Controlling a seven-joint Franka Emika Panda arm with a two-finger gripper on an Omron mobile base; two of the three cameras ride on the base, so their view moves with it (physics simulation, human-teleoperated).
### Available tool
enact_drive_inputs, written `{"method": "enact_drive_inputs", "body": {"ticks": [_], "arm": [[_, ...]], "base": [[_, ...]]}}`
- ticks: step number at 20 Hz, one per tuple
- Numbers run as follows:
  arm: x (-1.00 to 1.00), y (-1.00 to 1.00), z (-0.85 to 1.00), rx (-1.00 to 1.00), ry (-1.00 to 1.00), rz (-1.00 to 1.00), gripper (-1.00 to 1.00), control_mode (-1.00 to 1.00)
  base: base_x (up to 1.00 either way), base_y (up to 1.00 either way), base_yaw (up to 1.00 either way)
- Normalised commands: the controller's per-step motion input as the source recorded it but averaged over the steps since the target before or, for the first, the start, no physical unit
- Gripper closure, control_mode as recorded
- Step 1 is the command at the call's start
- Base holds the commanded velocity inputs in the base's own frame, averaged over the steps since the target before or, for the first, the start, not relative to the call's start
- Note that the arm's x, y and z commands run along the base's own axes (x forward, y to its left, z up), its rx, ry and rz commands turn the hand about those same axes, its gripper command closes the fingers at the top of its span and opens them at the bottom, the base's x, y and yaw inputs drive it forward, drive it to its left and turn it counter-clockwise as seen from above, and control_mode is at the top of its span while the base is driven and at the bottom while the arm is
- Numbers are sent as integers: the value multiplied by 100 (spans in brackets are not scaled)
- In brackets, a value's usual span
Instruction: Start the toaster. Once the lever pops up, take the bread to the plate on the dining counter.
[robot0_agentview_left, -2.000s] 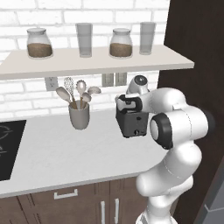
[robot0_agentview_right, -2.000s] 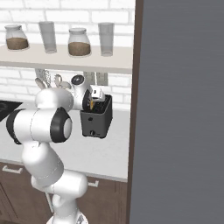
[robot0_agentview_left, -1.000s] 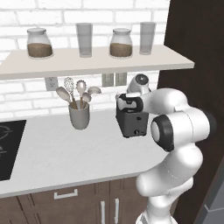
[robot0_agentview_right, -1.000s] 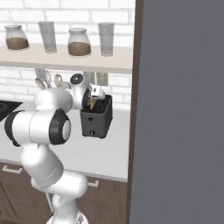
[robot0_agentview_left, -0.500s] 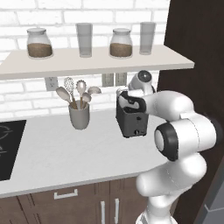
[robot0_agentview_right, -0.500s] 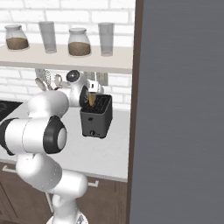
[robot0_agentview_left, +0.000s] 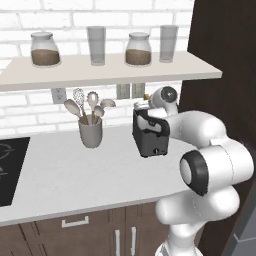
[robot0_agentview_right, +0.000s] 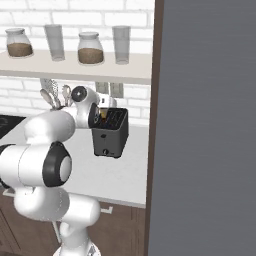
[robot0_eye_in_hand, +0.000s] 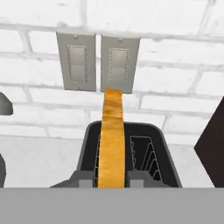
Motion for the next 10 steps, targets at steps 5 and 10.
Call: {"method": "enact_drive_inputs", "body": {"ticks": [5,10], "arm": [[-36,0,39,0,0,0,100,-100],[-55,0,35,0,0,-1,100,-100]], "base": [[0,0,0],[0,0,0]]}}
